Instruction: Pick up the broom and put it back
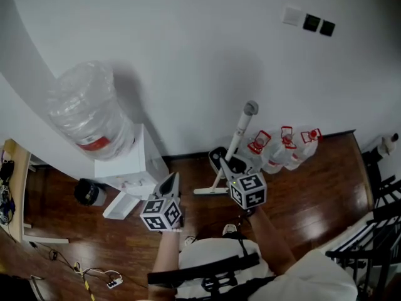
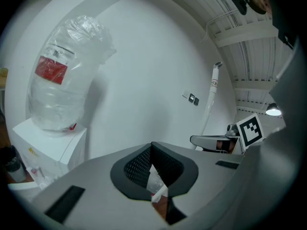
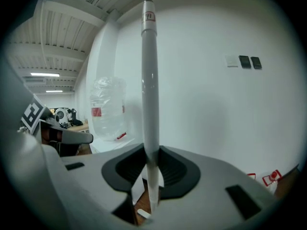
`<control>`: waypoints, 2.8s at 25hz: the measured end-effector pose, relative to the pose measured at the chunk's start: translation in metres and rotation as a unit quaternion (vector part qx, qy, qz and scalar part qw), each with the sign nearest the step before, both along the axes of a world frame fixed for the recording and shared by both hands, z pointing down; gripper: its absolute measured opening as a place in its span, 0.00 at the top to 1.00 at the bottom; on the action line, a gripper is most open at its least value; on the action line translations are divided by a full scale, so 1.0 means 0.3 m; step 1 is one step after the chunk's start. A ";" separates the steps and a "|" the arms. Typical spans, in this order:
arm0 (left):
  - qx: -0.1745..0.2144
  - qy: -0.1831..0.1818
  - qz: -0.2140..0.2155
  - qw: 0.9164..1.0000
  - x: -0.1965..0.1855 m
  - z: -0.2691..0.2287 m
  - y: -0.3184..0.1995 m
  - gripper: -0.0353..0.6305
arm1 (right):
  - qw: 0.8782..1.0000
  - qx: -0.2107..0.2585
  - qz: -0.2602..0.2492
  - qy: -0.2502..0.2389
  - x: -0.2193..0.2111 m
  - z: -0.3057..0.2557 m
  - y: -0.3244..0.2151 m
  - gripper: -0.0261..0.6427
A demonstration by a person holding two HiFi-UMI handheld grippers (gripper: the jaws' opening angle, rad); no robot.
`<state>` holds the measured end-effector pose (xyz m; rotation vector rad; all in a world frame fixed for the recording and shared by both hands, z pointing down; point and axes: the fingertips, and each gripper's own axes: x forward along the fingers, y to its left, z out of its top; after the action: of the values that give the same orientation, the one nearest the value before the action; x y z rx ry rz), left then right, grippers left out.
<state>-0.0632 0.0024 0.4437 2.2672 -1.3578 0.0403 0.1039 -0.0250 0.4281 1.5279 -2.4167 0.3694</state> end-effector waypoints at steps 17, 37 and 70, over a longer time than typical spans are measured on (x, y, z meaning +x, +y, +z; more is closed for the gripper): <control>-0.009 -0.003 -0.012 1.000 0.011 0.014 0.035 0.95 | 1.000 0.007 -0.008 0.000 -0.004 0.017 0.011 0.80; -0.040 -0.006 0.036 0.999 -0.148 0.109 -0.008 0.95 | 1.000 -0.001 0.006 0.012 -0.196 0.093 -0.231 0.80; -0.158 0.000 -0.063 0.985 -0.045 0.690 -0.629 0.95 | 0.986 -0.138 -0.084 0.042 -0.298 1.119 -1.089 0.80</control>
<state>-0.0767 -0.1861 0.6507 1.9172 -1.3841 0.1988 0.0145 -0.3518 0.7639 1.1912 -2.2955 0.5651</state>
